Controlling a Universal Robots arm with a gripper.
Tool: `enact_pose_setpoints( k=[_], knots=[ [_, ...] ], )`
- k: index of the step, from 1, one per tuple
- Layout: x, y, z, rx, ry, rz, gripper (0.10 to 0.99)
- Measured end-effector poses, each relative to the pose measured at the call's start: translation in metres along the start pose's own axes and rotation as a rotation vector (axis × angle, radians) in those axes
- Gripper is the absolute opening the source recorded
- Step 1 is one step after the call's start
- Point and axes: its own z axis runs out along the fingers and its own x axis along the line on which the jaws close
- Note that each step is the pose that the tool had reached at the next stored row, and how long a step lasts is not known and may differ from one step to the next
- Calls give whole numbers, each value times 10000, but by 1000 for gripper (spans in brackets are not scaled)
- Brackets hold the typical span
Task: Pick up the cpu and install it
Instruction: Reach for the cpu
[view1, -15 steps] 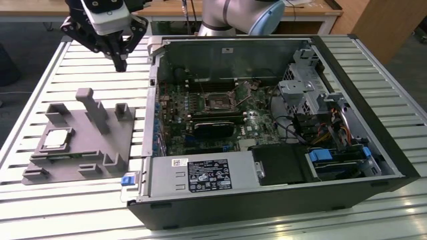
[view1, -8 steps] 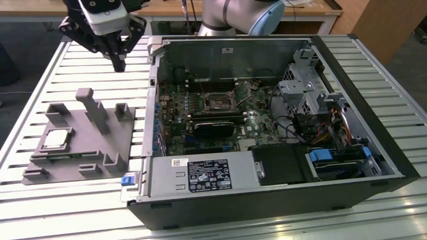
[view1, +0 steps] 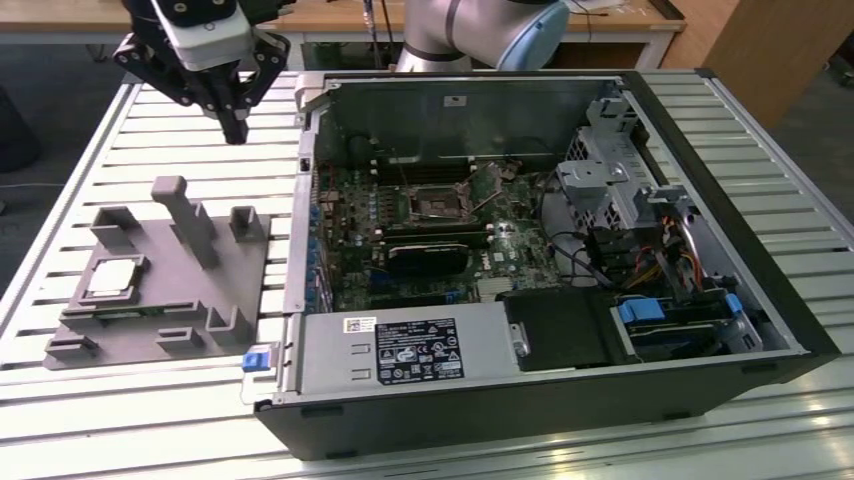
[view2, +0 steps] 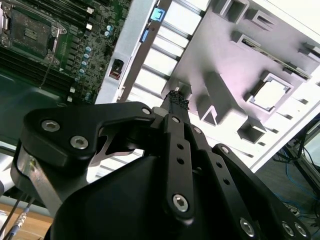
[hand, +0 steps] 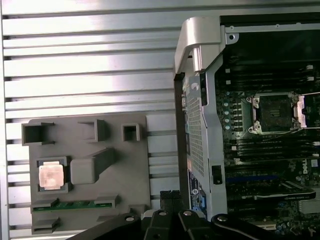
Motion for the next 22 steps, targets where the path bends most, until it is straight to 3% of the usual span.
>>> enact_pose_setpoints(
  k=[22],
  knots=[
    [86, -7, 2, 0, 1, 0, 106]
  ],
)
